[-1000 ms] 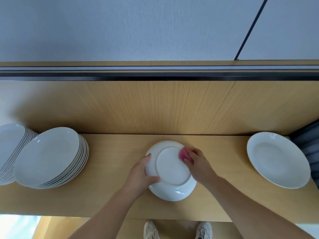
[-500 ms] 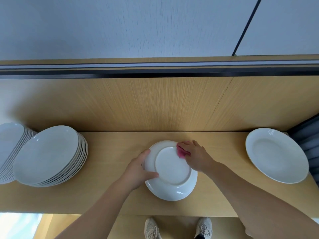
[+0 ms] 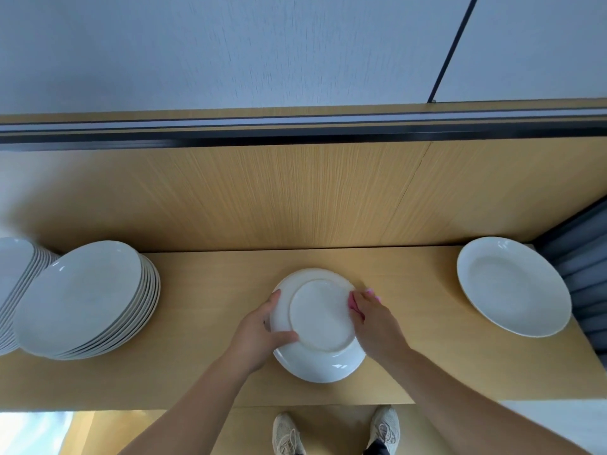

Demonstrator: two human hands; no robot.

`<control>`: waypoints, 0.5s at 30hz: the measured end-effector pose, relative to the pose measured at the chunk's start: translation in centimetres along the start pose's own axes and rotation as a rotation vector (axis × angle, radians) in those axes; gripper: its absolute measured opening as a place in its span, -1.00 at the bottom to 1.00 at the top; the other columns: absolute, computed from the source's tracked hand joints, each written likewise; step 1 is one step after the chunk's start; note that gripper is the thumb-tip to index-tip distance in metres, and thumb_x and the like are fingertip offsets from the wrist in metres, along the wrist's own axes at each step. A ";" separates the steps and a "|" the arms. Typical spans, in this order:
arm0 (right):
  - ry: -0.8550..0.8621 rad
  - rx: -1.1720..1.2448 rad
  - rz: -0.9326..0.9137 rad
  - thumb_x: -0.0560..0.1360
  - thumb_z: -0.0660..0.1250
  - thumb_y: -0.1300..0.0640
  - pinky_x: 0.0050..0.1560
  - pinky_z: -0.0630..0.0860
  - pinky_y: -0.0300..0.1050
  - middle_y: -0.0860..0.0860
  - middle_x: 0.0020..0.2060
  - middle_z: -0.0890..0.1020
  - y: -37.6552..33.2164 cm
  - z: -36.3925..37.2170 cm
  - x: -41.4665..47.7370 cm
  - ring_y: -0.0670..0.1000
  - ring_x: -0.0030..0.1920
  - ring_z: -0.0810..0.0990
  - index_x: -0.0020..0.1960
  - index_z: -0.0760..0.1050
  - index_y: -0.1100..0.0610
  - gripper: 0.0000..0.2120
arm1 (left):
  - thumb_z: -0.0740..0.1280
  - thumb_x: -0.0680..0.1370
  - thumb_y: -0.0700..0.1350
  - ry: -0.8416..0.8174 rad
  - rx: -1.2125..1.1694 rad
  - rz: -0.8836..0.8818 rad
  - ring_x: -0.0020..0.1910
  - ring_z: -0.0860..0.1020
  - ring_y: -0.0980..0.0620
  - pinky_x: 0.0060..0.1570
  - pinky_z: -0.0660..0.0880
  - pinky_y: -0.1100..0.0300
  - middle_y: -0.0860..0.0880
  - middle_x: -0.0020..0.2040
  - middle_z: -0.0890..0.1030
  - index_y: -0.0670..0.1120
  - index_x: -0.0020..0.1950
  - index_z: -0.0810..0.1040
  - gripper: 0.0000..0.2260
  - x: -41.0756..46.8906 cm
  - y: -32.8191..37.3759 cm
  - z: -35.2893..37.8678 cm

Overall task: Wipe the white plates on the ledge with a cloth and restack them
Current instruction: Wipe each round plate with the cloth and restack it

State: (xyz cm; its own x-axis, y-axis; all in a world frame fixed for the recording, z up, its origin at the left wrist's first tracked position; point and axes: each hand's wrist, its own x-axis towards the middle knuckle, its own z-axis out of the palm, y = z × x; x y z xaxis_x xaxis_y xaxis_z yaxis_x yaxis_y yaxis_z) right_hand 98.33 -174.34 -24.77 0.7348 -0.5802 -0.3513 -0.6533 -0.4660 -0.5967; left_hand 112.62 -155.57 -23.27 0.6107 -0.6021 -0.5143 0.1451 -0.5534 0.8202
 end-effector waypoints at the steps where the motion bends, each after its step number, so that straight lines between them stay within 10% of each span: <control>1: 0.026 0.027 0.025 0.68 0.07 0.12 0.50 0.05 -0.12 0.11 0.49 0.29 0.3 0.7 -1.0 0.14 0.54 0.11 0.47 0.33 0.14 -0.62 | 0.57 0.33 -0.22 0.014 -0.006 0.002 0.34 0.41 0.03 0.33 0.40 0.07 0.10 0.43 0.36 0.06 0.53 0.22 -0.14 -0.2 -0.3 0.2; 5: 0.073 0.086 0.056 0.67 0.09 0.08 0.53 0.09 0.00 0.06 0.54 0.19 1.4 2.2 -1.8 0.11 0.56 0.06 0.51 0.27 0.09 -0.58 | 0.59 0.30 -0.16 0.024 -0.013 0.009 0.36 0.39 0.05 0.33 0.40 0.05 0.13 0.44 0.34 0.09 0.52 0.21 -0.11 -1.4 -0.9 0.9; 9: 0.041 0.098 -0.071 0.65 0.15 0.16 0.41 0.03 -0.40 0.07 0.39 0.45 1.6 1.0 -0.2 0.07 0.51 0.21 0.33 0.47 0.13 -0.71 | 0.56 0.14 0.12 0.024 0.035 -0.007 0.27 0.46 -0.01 0.24 0.48 -0.02 0.06 0.36 0.36 0.21 0.49 0.21 -0.03 -1.7 -1.0 0.8; 15: -0.157 0.193 -0.096 0.58 0.20 0.33 0.14 -0.02 -0.67 0.15 0.07 0.57 0.4 -2.4 2.1 -0.01 0.35 0.38 0.11 0.53 0.28 -0.82 | 0.56 0.20 -0.01 -0.037 -0.082 -0.020 0.19 0.53 -0.02 0.16 0.54 0.01 -0.02 0.25 0.50 0.21 0.39 0.28 -0.18 -1.4 -0.7 -0.2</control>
State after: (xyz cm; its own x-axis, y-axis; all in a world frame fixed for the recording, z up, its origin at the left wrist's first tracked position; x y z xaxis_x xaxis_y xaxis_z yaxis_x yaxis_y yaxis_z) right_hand 99.18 -177.31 -23.97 0.8210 -0.4220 -0.3846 -0.5431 -0.3690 -0.7543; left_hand 111.82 -154.20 -23.01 0.5780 -0.6128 -0.5388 0.2216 -0.5176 0.8264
